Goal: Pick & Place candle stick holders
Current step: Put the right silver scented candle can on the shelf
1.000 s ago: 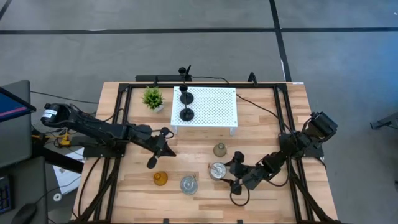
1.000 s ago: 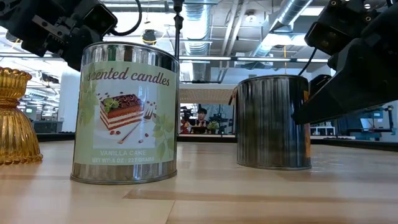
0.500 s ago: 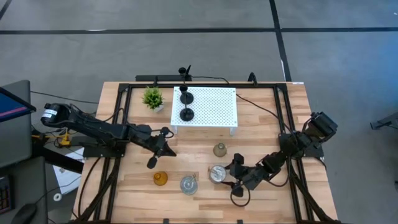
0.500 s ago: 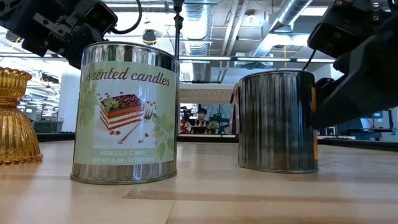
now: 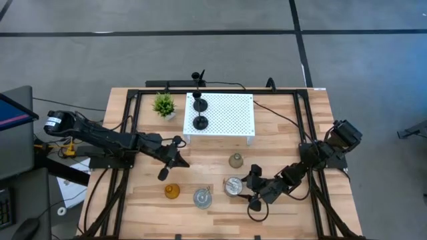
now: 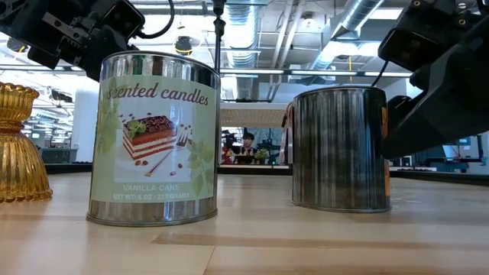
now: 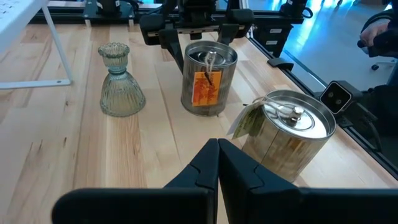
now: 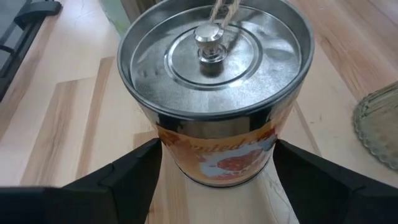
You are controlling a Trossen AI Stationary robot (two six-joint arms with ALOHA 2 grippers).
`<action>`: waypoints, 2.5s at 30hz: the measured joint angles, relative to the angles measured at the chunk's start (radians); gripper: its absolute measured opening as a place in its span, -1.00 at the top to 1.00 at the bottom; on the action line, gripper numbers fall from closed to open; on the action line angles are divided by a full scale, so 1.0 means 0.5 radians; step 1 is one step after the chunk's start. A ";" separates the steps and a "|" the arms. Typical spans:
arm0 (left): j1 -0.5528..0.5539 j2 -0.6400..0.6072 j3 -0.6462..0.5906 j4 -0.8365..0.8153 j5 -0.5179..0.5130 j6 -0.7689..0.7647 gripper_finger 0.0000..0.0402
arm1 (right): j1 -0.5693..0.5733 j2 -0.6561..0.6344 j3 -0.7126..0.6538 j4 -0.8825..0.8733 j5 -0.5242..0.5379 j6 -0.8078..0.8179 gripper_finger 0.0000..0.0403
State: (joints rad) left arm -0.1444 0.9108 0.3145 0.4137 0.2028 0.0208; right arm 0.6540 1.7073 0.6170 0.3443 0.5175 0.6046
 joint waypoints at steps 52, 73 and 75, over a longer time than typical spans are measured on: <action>-0.002 0.837 0.030 0.906 0.001 -0.138 0.98 | -0.137 0.000 0.000 0.107 -0.198 -0.073 -0.54; -0.215 0.960 0.509 0.406 -0.323 0.175 0.98 | -0.182 0.000 0.000 0.109 -0.197 -0.054 -0.54; -0.215 0.967 0.519 0.409 -0.323 0.175 0.99 | -0.187 0.000 0.000 0.114 -0.197 -0.055 -0.54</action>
State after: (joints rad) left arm -0.2520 1.3943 0.5742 0.6181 0.0414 0.1081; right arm 0.5606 1.7073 0.6170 0.4015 0.4191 0.5773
